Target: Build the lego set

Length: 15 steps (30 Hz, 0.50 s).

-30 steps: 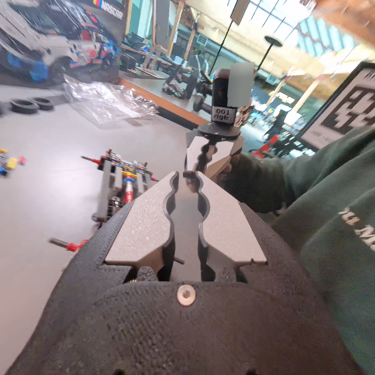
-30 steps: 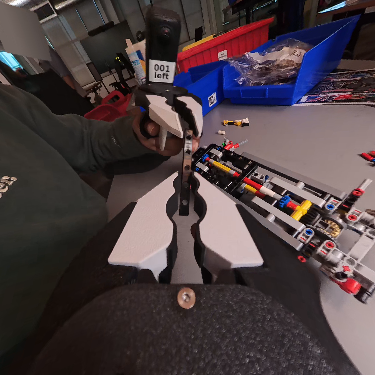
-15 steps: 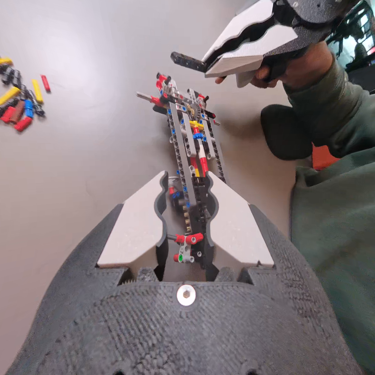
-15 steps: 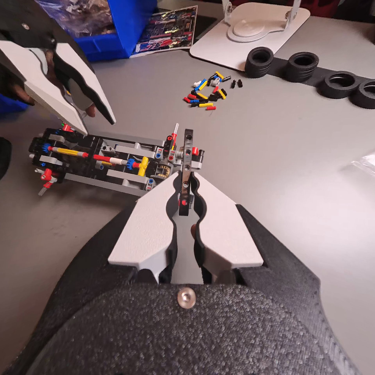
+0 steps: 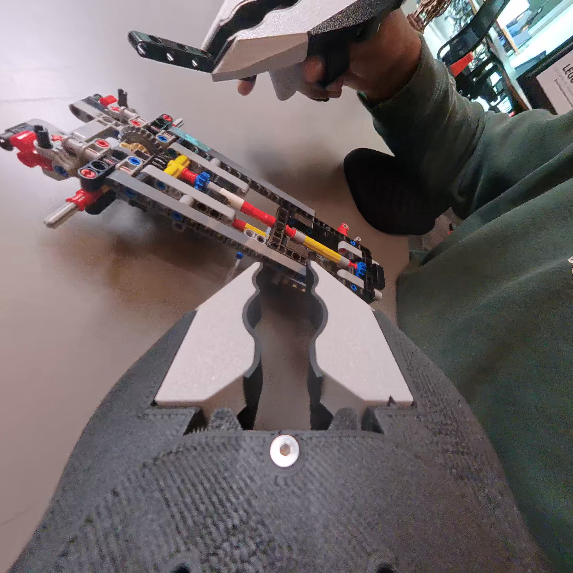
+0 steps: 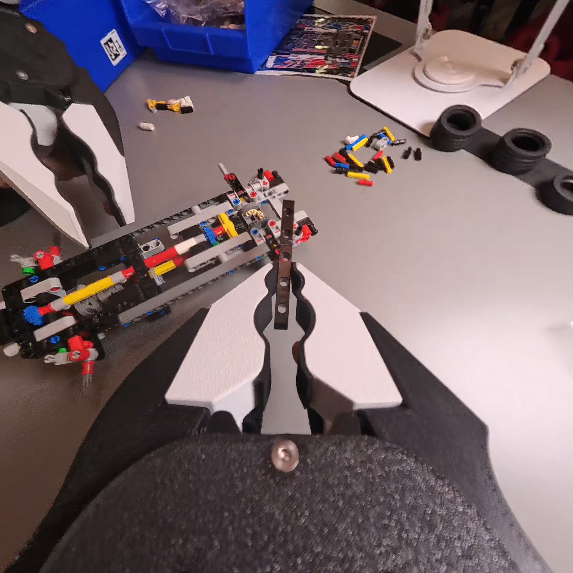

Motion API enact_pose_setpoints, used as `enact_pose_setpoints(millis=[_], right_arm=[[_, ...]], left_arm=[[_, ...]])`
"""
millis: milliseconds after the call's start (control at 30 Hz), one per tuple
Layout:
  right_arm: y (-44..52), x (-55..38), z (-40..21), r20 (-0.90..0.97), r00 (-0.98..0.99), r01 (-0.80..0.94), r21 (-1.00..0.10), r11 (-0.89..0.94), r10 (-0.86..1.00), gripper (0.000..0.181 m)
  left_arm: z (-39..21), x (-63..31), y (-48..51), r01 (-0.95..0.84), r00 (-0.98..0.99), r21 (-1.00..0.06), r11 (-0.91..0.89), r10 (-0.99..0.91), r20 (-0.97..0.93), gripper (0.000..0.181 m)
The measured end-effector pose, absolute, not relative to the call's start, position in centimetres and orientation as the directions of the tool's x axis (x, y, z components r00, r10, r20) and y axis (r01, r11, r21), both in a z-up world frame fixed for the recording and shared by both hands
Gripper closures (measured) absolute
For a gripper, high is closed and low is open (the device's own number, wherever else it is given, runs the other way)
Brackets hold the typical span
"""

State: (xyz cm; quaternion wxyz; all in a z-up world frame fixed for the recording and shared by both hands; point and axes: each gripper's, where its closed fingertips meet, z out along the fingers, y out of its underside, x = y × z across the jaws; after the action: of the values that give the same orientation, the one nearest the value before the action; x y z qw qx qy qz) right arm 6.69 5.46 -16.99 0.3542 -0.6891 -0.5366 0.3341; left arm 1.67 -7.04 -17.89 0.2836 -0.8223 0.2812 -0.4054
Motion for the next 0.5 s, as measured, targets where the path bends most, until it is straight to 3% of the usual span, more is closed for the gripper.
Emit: enact_pose_setpoints(millis=[233, 367, 500], right_arm=[[5.3, 4.4, -15.5, 0.046, -0.041, 0.581, -0.812, 0.061, 0.998, 0.177], [5.5, 3.4, -14.9, 0.071, -0.134, 0.59, -0.796, 0.137, 0.988, 0.177], [6.0, 3.2, -16.0, 0.09, -0.213, 0.591, -0.781, 0.202, 0.973, 0.177]], left_arm=[[-18.0, 2.5, -7.4, -0.202, 0.496, -0.72, -0.664, -0.703, 0.509, 0.162], [-16.5, 2.7, -8.4, -0.215, 0.436, -0.734, -0.644, -0.736, 0.518, 0.154], [-14.1, 0.5, -5.3, -0.16, 0.49, -0.797, -0.583, -0.748, 0.448, 0.156]])
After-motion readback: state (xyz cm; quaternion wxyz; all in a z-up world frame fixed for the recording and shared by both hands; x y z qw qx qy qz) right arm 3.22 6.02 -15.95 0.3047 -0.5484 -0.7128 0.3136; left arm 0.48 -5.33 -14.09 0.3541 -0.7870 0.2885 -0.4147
